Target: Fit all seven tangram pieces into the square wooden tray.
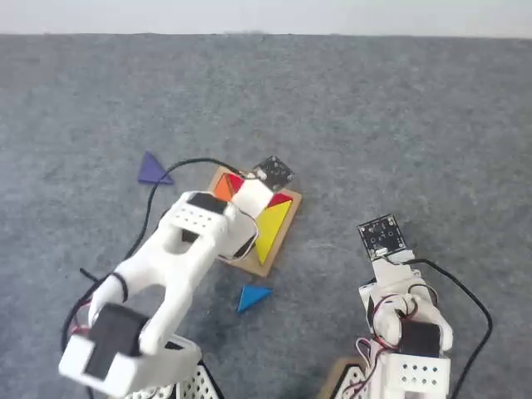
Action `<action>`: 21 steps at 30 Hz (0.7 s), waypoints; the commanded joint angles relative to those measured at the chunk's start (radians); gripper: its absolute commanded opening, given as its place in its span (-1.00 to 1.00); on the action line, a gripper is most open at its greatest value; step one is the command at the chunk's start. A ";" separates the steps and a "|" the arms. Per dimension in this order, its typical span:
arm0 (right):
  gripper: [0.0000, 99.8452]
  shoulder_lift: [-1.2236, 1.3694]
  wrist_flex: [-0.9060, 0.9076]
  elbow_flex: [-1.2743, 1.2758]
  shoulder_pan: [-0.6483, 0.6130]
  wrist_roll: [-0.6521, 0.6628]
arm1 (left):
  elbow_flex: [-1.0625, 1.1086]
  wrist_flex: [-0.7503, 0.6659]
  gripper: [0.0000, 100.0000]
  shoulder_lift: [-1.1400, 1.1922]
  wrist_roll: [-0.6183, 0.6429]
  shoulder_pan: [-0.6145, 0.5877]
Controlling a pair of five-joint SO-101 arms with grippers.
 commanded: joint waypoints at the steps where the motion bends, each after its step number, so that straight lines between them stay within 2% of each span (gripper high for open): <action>1: -0.98 -0.016 0.002 0.017 -0.004 0.008 | -0.081 -0.023 -0.85 0.071 0.021 -0.038; 6: -0.98 -0.016 0.002 0.017 -0.004 0.008 | -0.099 -0.026 -0.85 0.072 0.031 -0.006; 15: -0.98 -0.016 0.002 0.017 -0.004 0.008 | -0.096 -0.020 -0.85 -0.052 0.146 0.048; 21: -0.98 -0.016 0.002 0.017 -0.004 0.008 | -0.070 0.132 -0.85 -0.244 0.155 0.017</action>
